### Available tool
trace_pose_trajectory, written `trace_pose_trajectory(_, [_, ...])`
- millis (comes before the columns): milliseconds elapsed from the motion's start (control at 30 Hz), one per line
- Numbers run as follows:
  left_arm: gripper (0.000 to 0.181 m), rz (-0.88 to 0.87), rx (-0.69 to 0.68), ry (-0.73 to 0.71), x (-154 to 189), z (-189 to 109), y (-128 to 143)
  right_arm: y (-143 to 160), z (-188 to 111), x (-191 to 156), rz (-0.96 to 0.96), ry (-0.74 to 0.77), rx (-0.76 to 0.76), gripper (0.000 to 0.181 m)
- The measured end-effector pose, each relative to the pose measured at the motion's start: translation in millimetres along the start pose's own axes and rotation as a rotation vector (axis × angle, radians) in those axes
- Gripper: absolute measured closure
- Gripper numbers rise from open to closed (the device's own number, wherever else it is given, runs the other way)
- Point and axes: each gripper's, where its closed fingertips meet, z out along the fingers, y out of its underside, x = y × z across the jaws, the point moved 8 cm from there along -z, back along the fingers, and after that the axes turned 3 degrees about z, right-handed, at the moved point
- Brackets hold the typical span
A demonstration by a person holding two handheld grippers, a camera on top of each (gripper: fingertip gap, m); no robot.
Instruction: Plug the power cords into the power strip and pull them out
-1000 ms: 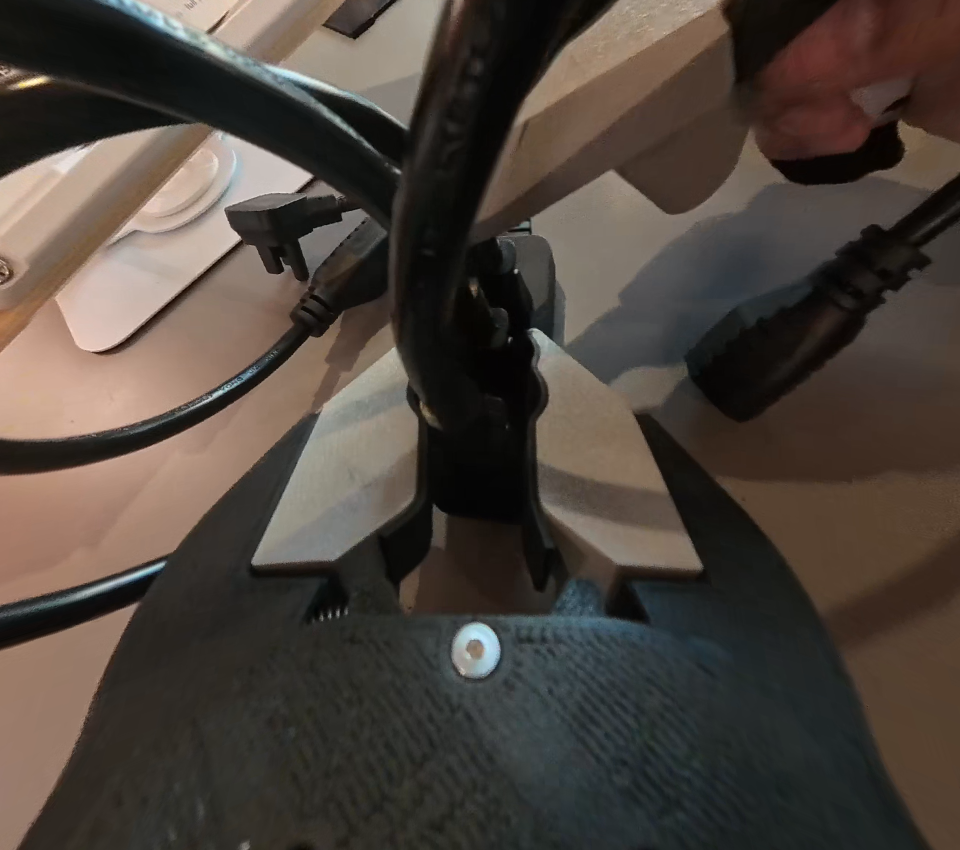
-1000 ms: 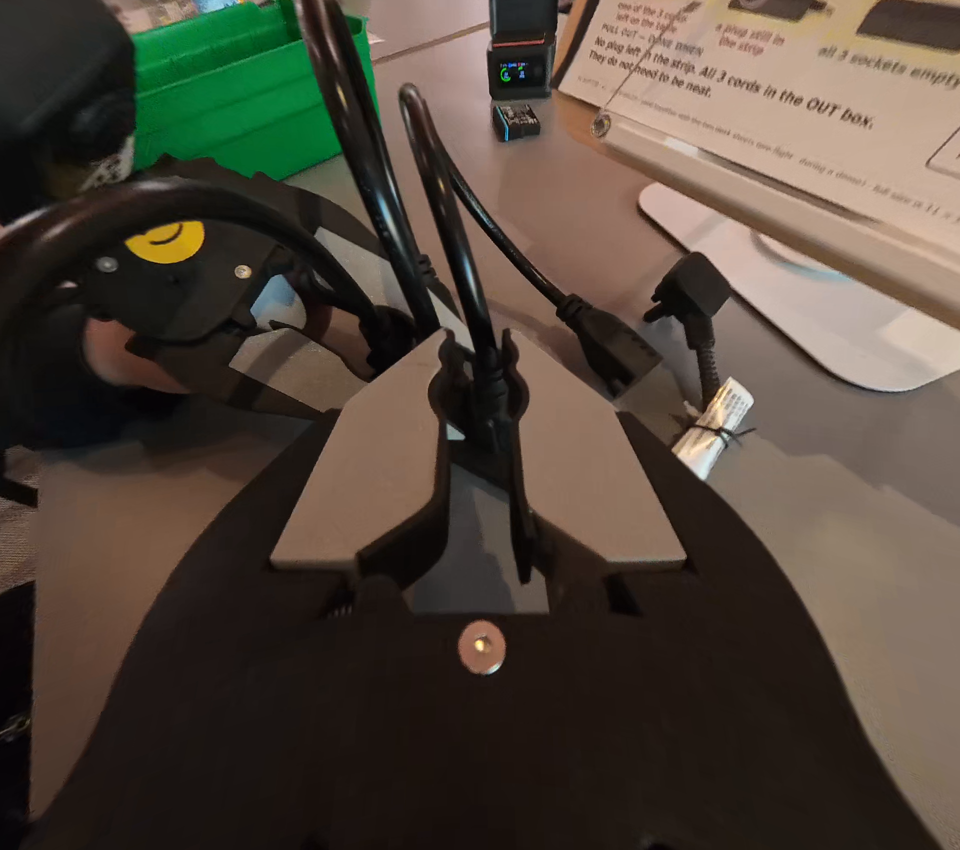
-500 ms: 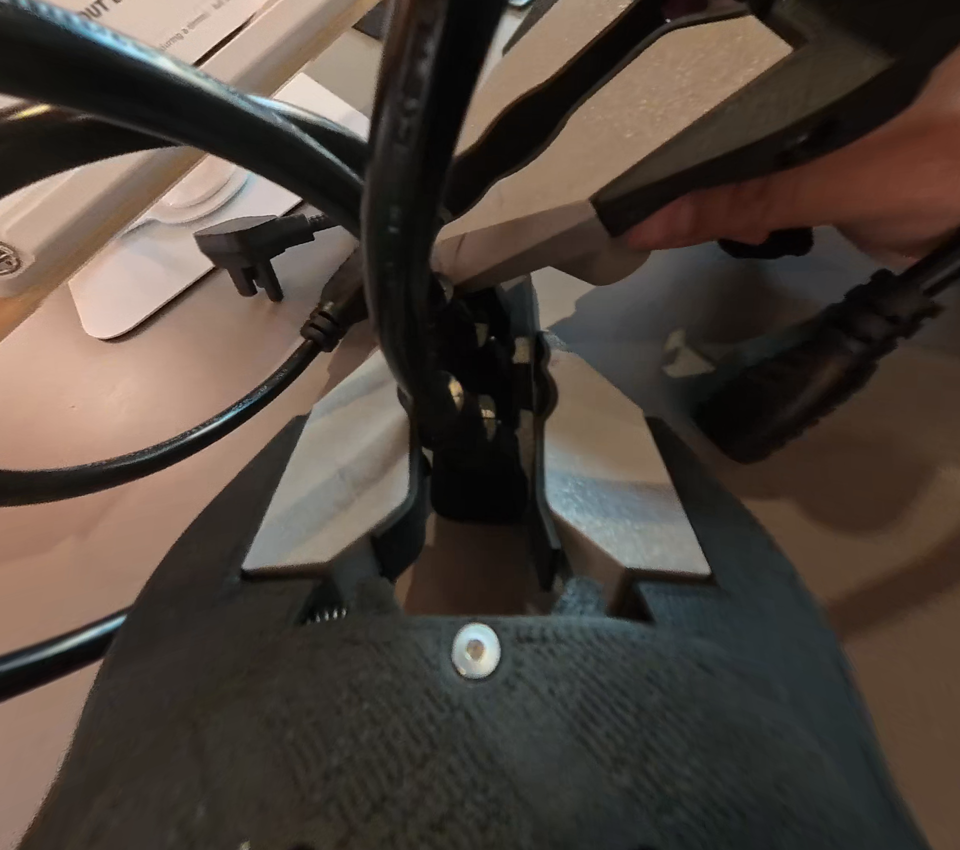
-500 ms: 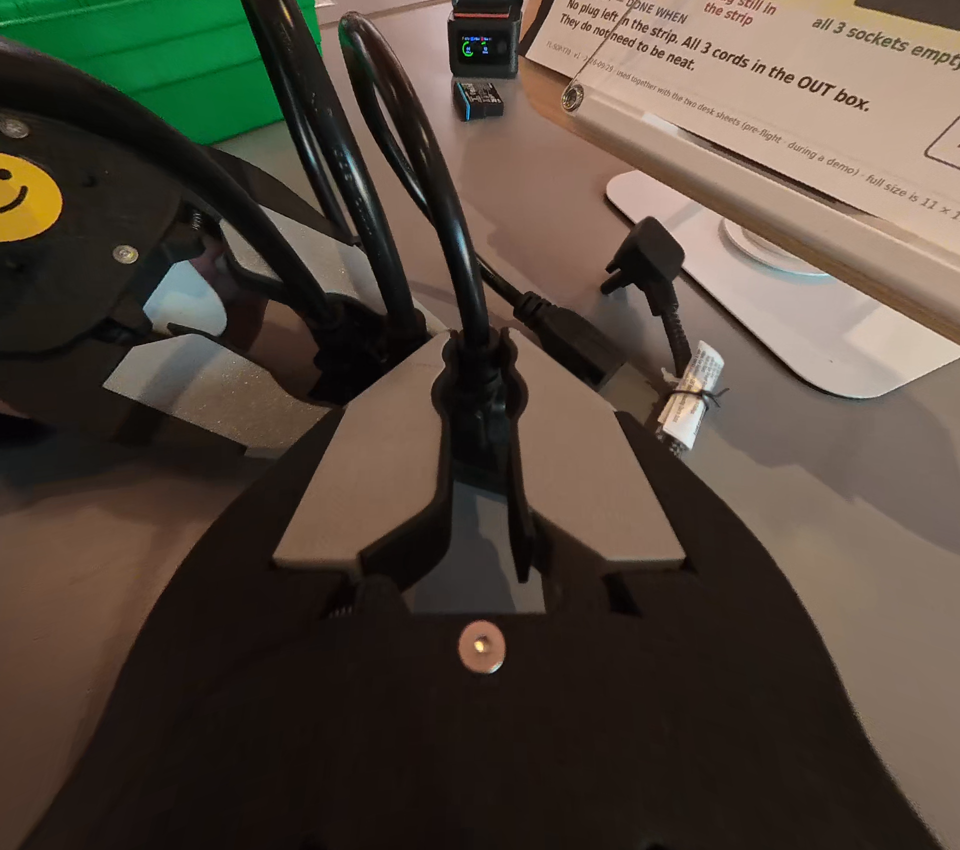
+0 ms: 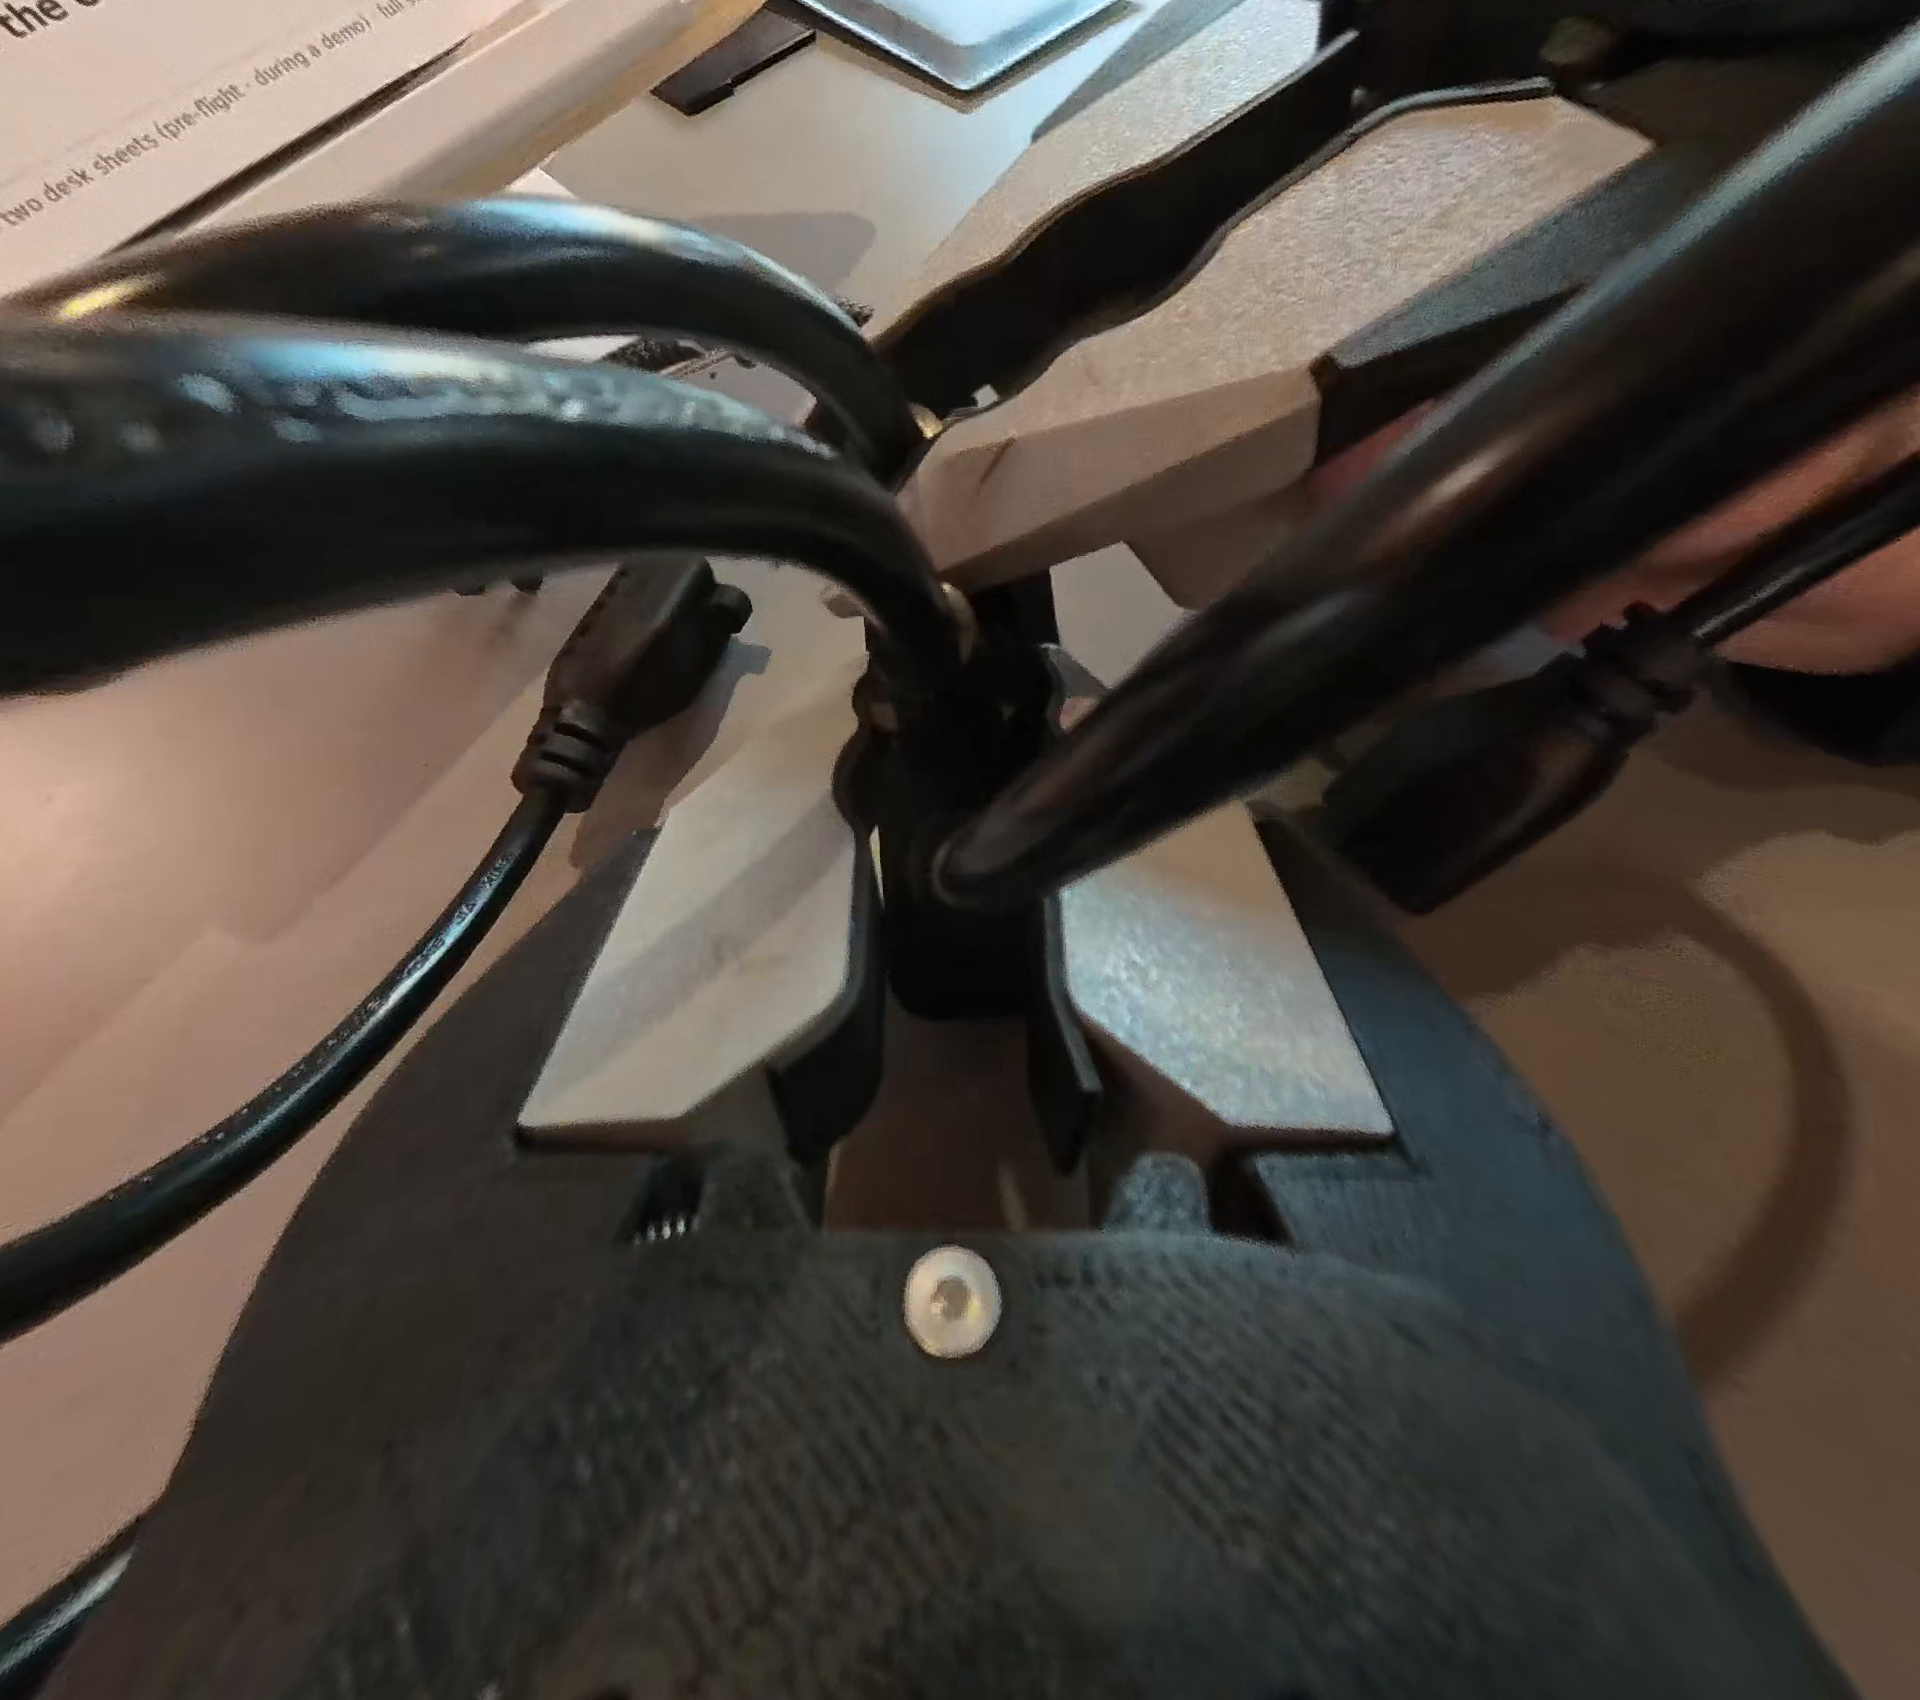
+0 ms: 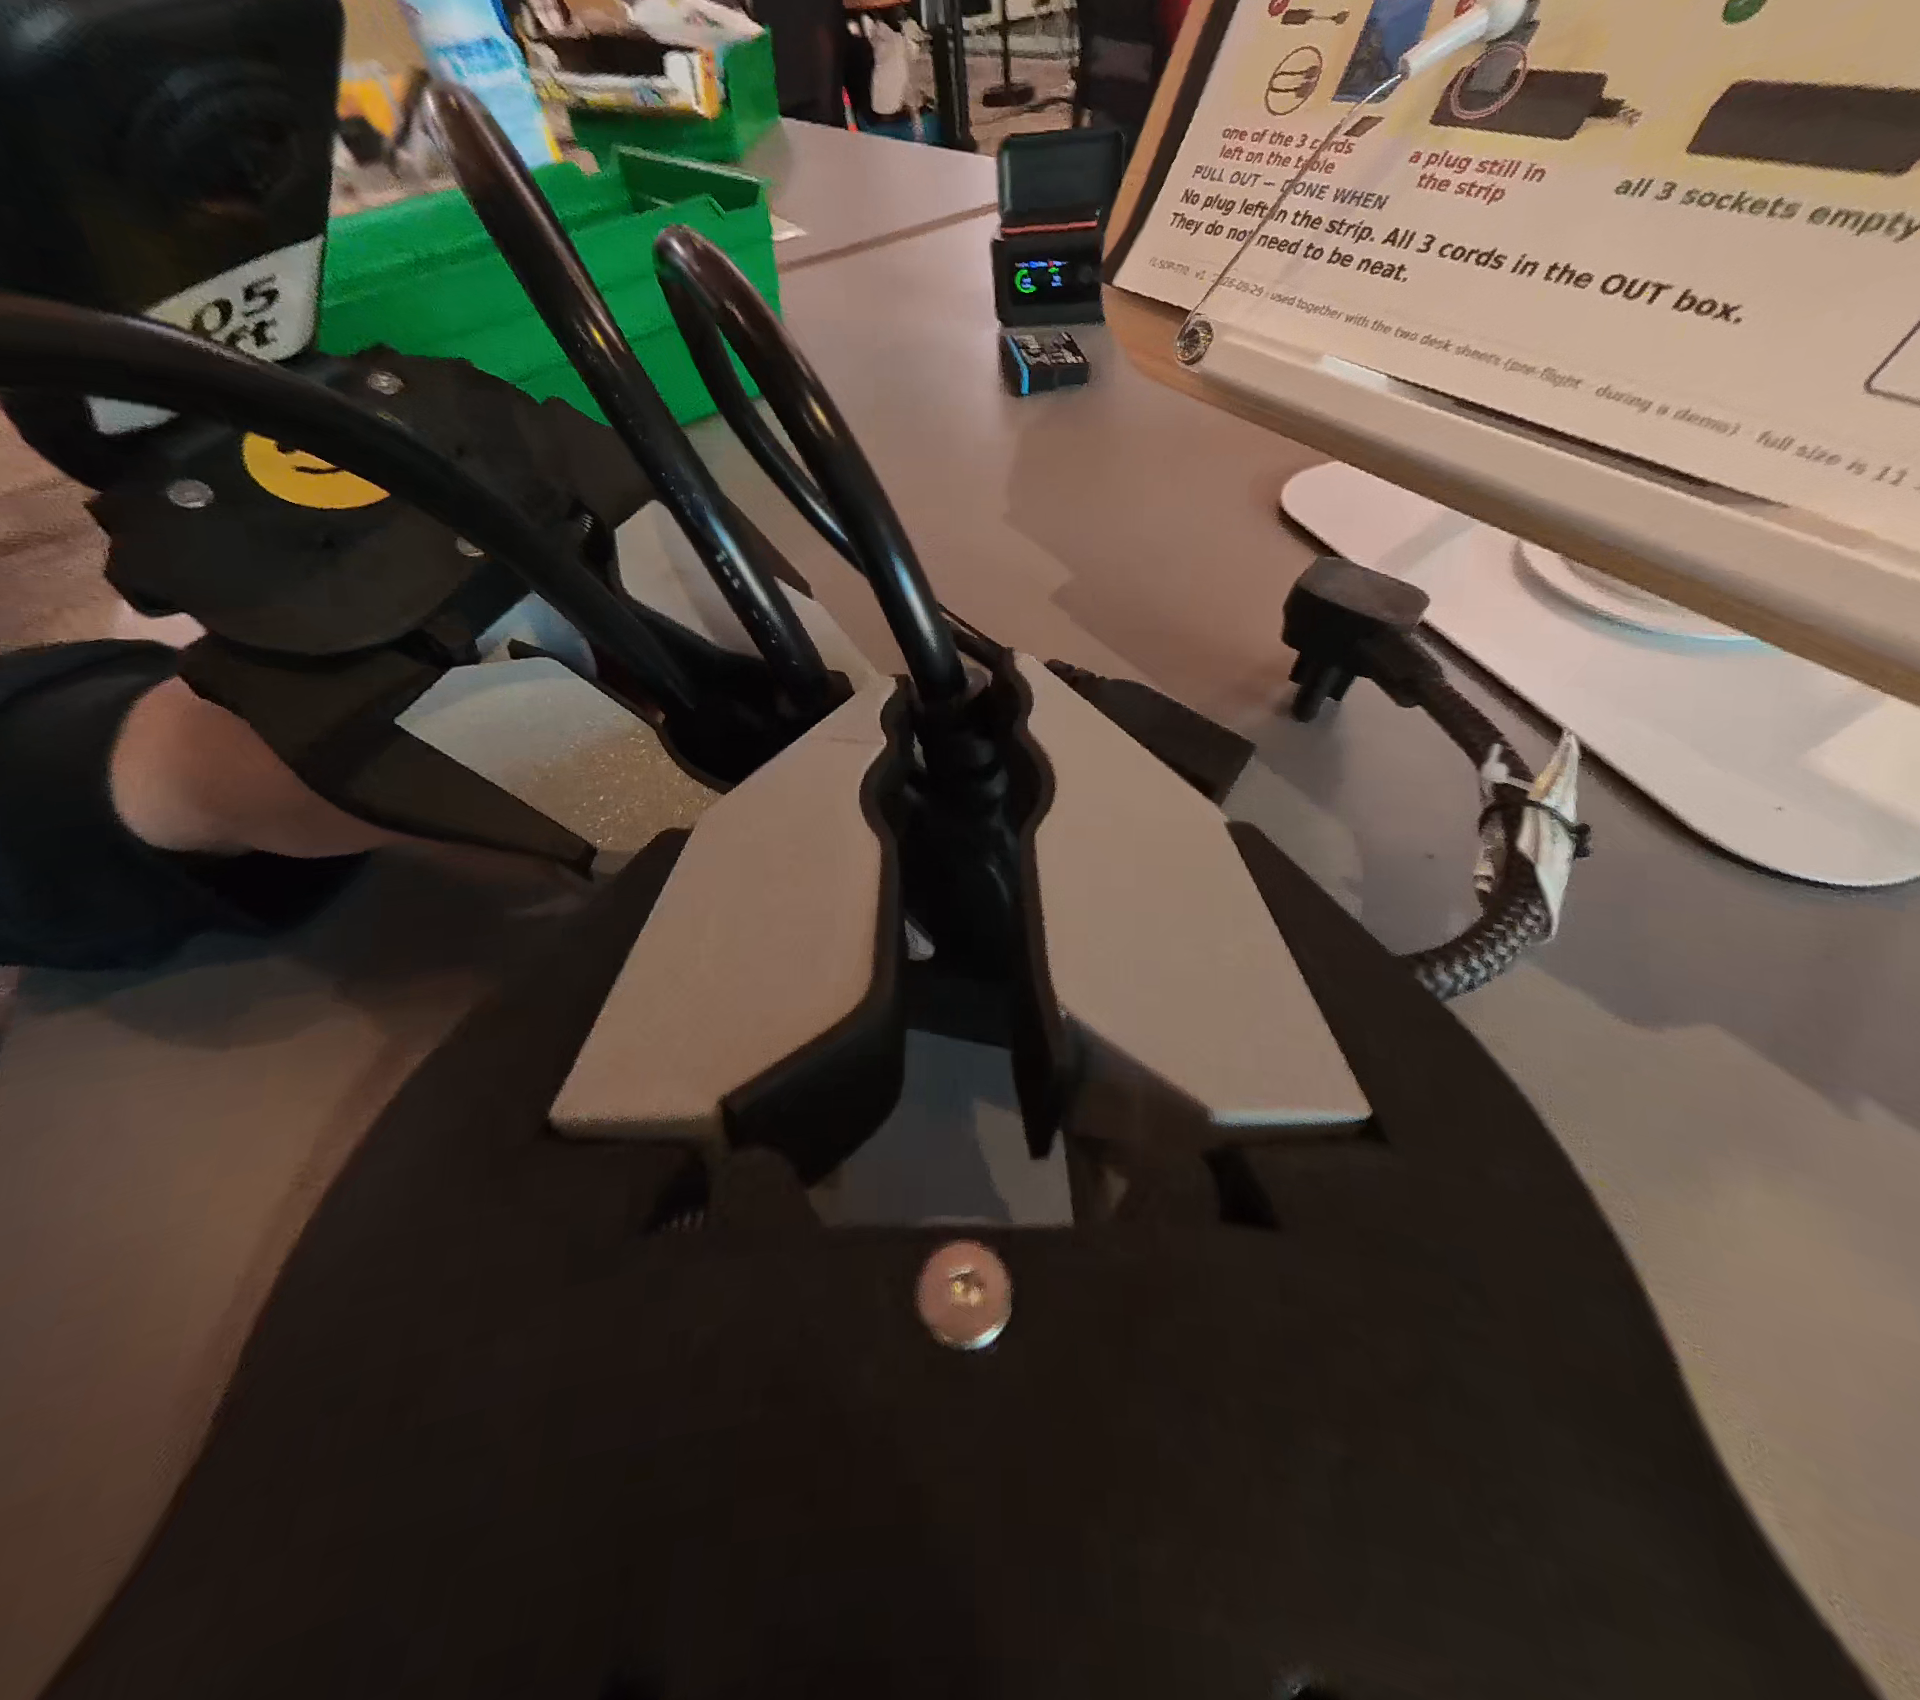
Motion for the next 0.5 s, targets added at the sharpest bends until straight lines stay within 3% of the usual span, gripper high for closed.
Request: trace_pose_trajectory(500, [0.156, -0.151, -0.009, 0.139, -11.7, -0.4, 10.0, 2.9, 8.0, 7.5, 0.014, -0.056, -0.021, 0.169])
